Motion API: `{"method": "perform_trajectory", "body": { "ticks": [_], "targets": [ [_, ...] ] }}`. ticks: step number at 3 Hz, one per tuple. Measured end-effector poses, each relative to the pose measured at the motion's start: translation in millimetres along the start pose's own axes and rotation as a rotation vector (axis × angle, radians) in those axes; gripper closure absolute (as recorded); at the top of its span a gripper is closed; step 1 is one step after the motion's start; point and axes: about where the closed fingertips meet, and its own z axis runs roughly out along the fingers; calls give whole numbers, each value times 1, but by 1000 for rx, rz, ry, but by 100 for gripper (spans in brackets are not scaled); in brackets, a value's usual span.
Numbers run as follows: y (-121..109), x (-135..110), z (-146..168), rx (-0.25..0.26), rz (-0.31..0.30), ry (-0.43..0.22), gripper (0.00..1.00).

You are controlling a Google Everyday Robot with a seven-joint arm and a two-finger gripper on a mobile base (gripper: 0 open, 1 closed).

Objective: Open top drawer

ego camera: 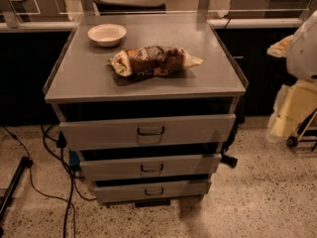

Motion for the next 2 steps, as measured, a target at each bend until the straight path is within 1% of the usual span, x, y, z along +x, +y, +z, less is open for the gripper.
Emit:
{"method": "perform_trajectory", "body": {
  "ticks": [1, 2],
  "targets": [
    [-1, -3, 25, 45, -15, -36, 0],
    [-1, -11, 69, 37, -33, -76, 0]
  ]
}}
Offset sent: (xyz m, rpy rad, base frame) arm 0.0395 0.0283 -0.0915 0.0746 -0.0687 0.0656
